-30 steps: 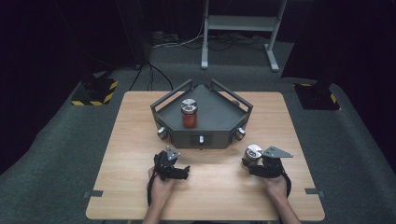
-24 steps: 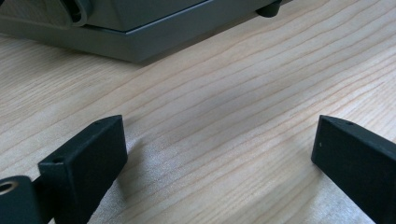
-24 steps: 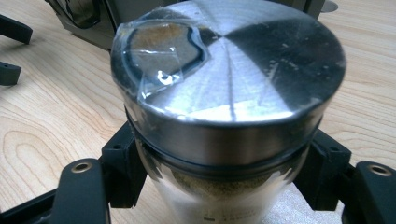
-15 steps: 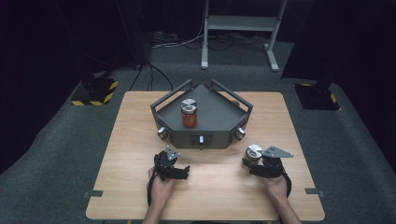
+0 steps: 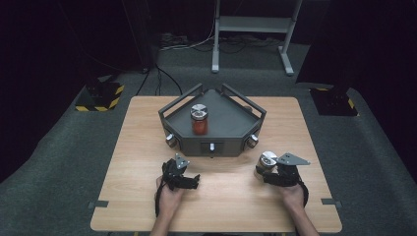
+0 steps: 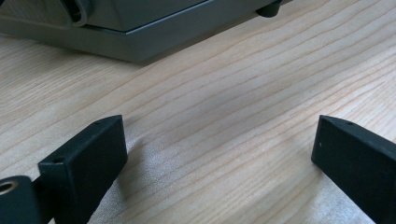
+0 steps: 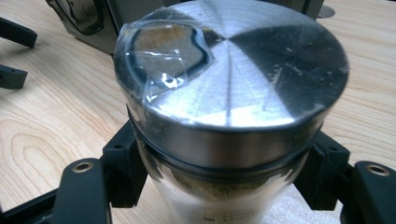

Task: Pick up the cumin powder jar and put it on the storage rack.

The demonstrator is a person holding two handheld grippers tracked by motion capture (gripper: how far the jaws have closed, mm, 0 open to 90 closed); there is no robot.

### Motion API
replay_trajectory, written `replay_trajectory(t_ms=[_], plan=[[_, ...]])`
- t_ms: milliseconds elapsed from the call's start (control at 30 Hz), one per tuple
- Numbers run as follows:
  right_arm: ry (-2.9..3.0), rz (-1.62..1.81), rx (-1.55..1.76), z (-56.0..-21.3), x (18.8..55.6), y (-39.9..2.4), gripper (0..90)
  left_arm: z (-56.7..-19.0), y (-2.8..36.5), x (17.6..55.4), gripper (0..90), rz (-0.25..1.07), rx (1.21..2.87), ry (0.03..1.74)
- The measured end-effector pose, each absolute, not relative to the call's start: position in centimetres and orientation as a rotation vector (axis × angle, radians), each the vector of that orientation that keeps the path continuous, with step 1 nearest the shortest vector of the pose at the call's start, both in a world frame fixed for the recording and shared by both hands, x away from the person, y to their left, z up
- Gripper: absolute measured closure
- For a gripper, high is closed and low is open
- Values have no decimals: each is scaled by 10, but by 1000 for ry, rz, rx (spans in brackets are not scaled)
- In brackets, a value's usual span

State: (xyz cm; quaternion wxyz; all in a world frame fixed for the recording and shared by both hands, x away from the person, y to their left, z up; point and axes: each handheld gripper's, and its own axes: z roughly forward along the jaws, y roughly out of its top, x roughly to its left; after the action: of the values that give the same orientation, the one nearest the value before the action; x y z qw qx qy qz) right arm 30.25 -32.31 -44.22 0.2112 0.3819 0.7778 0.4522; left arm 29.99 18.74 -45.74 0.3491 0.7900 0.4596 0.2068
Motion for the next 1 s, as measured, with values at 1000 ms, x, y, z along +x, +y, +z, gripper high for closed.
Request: replay_trajectory(t_ms=[1000], plan=[[2203, 1293, 999, -415, 309, -329, 310, -457, 187, 300, 33, 536, 2047, 1191]])
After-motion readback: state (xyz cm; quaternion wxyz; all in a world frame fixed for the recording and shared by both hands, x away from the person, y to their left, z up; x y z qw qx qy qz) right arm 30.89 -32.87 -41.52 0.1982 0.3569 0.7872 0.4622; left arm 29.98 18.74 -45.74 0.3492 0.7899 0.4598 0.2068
